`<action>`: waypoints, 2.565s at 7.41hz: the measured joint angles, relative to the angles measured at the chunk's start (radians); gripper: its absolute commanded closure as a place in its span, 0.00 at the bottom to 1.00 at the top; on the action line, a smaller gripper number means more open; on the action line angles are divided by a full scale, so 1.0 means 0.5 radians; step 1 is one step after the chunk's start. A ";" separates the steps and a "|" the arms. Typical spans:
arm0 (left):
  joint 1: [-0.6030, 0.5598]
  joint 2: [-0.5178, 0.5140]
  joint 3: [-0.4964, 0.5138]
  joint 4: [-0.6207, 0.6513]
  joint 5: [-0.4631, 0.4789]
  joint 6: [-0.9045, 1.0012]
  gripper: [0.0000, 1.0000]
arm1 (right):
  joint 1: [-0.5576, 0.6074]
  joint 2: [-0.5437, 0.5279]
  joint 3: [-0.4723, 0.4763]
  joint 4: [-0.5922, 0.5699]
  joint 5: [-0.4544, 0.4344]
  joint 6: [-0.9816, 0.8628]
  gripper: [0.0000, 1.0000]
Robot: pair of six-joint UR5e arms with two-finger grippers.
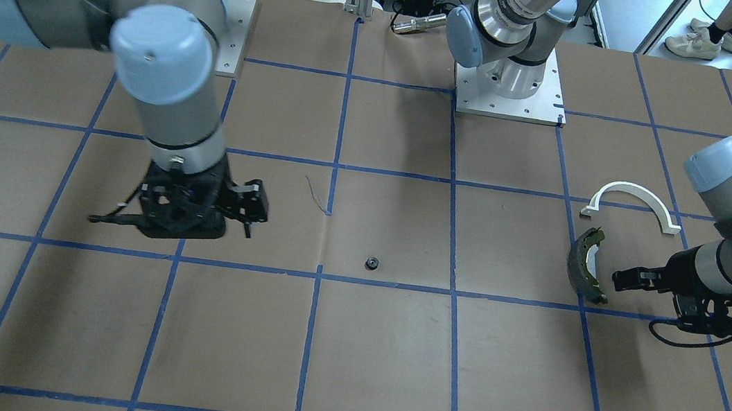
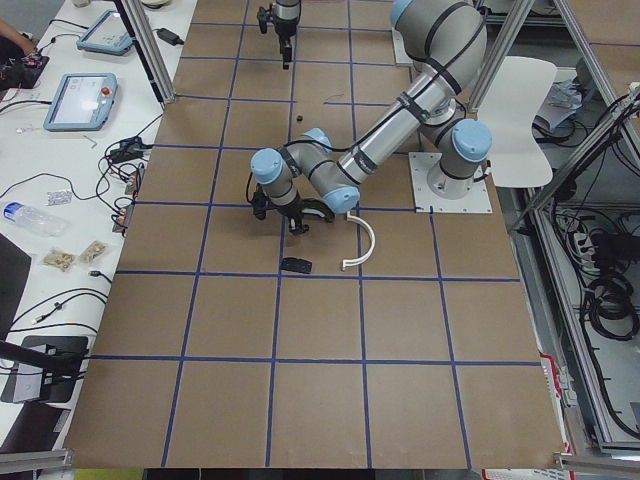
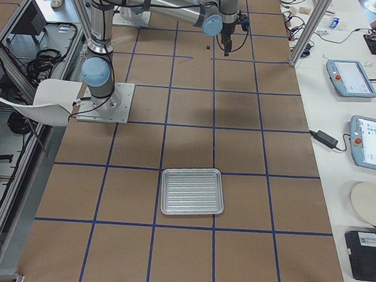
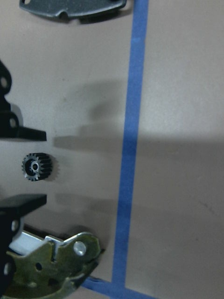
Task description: Place bearing gear from tray to pile
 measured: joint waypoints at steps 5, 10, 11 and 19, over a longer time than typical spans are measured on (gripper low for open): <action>-0.768 0.063 0.426 -0.354 -0.110 -0.781 0.00 | -0.192 -0.408 -0.276 0.779 -0.067 -0.088 0.00; -1.425 -0.084 0.342 -0.203 -0.429 -1.535 0.00 | -0.191 -0.433 -0.284 0.853 -0.054 -0.078 0.00; -1.463 -0.120 0.259 -0.064 -0.444 -1.579 0.00 | -0.193 -0.434 -0.287 0.854 -0.049 -0.082 0.01; -1.485 -0.188 0.002 0.294 -0.426 -1.606 0.29 | -0.211 -0.444 -0.259 0.869 -0.053 -0.093 0.00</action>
